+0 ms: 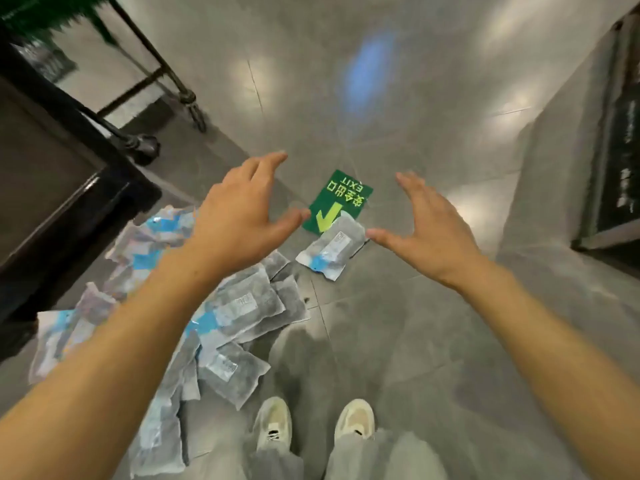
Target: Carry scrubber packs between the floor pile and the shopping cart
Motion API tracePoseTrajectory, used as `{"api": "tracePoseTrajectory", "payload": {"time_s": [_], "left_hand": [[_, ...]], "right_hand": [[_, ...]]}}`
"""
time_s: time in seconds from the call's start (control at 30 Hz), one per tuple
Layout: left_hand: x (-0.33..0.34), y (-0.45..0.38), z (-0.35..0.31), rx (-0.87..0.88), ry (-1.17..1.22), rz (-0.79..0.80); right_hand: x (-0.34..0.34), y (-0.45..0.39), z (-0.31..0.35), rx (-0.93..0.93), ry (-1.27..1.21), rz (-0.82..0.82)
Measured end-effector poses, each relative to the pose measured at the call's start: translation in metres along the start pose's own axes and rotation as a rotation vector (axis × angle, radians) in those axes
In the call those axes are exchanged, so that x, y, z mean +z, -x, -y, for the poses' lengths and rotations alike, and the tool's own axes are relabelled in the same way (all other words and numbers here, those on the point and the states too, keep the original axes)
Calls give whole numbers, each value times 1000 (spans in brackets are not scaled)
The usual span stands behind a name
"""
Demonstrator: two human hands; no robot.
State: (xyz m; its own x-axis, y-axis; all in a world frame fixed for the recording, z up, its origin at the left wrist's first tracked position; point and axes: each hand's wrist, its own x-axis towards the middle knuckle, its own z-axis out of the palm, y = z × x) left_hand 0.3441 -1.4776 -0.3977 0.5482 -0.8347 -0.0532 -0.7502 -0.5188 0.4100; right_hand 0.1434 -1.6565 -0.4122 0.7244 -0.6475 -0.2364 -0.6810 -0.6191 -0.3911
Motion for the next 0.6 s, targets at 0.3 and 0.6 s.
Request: {"api": "tracePoseTrajectory", "payload": {"time_s": [0.3, 0.6], "left_hand": [[316, -24, 171, -16, 37, -18], [414, -25, 240, -44, -89, 22]], "right_hand": [[298, -120, -129, -64, -1, -41], [404, -156, -189, -141, 56, -61]]}}
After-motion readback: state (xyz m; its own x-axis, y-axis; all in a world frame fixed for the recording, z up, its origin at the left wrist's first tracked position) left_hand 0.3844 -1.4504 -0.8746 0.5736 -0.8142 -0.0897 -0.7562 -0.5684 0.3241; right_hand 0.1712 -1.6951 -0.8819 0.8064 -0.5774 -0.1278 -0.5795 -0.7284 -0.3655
